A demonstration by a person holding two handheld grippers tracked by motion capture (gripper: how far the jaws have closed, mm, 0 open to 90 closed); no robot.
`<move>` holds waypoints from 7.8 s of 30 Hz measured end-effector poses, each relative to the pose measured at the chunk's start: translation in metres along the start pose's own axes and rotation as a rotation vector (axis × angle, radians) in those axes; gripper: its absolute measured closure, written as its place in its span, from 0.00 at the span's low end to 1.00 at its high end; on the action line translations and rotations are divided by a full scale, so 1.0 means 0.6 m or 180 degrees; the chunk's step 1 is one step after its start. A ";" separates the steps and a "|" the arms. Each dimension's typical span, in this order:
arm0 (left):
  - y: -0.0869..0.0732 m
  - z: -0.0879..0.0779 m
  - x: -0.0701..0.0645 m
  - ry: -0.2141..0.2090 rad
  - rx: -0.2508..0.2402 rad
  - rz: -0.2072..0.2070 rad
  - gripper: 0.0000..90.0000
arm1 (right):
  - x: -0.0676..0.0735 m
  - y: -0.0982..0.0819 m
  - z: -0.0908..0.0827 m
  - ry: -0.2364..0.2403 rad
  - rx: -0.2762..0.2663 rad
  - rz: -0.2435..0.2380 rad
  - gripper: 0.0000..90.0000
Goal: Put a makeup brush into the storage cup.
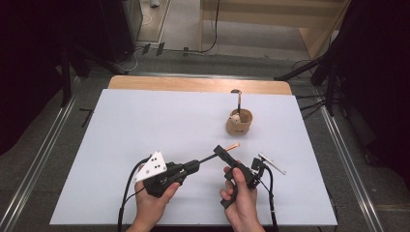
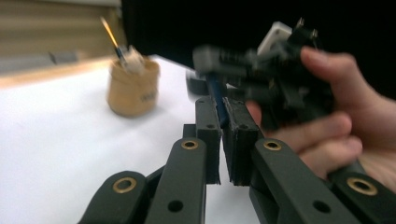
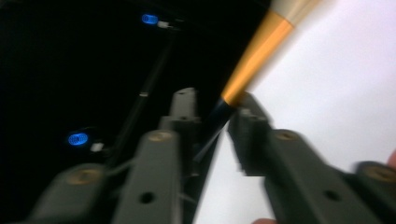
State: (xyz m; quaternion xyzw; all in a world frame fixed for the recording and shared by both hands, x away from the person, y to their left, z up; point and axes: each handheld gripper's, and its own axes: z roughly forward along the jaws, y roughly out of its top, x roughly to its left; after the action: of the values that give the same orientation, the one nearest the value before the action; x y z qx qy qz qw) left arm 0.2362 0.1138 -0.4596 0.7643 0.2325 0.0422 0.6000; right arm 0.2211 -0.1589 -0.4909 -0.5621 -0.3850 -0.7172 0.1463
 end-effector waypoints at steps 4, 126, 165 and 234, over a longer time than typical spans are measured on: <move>-0.004 -0.003 0.017 -0.0059 -0.0047 -0.0179 0.45 | 0.022 0.011 -0.009 -0.0077 -0.0061 -0.0666 0.94; -0.083 -0.292 0.105 0.1365 -0.0215 -0.0029 0.00 | 0.068 0.213 0.011 -0.1440 -0.0504 -0.3401 0.94; -0.083 -0.300 0.110 0.1359 -0.0261 -0.0061 0.00 | -0.081 0.229 0.088 -0.2081 -0.0009 -0.3118 0.93; -0.082 -0.297 0.106 0.1359 -0.0247 -0.0016 0.00 | -0.042 0.141 -0.166 -0.1808 0.0222 -0.3047 0.00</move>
State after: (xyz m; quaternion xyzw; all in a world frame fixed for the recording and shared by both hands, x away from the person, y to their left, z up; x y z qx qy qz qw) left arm 0.2165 0.3077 -0.4699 0.7138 0.3544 0.2104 0.5662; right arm 0.2142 -0.2917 -0.4882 -0.4905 -0.6452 -0.5107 -0.2868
